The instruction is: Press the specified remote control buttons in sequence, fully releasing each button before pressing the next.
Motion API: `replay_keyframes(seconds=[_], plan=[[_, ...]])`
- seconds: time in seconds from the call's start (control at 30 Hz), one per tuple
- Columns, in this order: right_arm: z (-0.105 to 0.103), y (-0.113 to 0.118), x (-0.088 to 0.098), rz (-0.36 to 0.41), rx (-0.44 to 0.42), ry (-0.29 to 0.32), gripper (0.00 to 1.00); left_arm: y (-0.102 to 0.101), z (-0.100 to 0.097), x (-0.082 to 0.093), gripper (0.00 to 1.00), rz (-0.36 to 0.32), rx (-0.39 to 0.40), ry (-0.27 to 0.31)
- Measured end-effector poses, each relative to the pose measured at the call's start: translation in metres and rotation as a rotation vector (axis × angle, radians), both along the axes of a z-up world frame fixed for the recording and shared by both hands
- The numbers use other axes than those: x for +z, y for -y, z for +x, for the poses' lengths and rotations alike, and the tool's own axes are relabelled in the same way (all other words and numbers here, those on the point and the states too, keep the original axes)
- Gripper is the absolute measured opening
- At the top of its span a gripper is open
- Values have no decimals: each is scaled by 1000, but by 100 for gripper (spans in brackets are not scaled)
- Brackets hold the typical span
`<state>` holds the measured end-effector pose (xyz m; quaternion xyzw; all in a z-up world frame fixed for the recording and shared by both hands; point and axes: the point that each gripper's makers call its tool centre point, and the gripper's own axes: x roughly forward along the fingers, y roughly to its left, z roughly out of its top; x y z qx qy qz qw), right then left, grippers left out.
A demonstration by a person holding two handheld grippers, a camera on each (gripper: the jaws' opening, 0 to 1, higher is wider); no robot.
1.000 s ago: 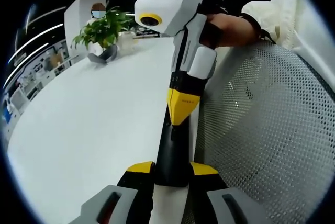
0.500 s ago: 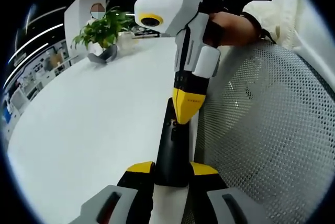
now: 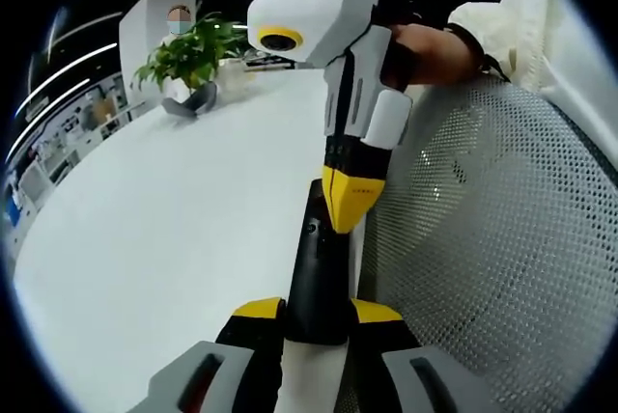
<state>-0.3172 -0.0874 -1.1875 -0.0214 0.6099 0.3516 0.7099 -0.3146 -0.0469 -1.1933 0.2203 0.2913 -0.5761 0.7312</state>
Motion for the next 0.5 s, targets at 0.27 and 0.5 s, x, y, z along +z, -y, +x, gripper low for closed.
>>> replay_keyframes(seconds=[0.27, 0.5], plan=[[0, 0, -1, -4, 21, 18, 0, 0, 0, 0, 26, -1, -1, -1], [-2, -1, -1, -25, 50, 45, 0, 0, 0, 0, 26, -1, -3, 1]])
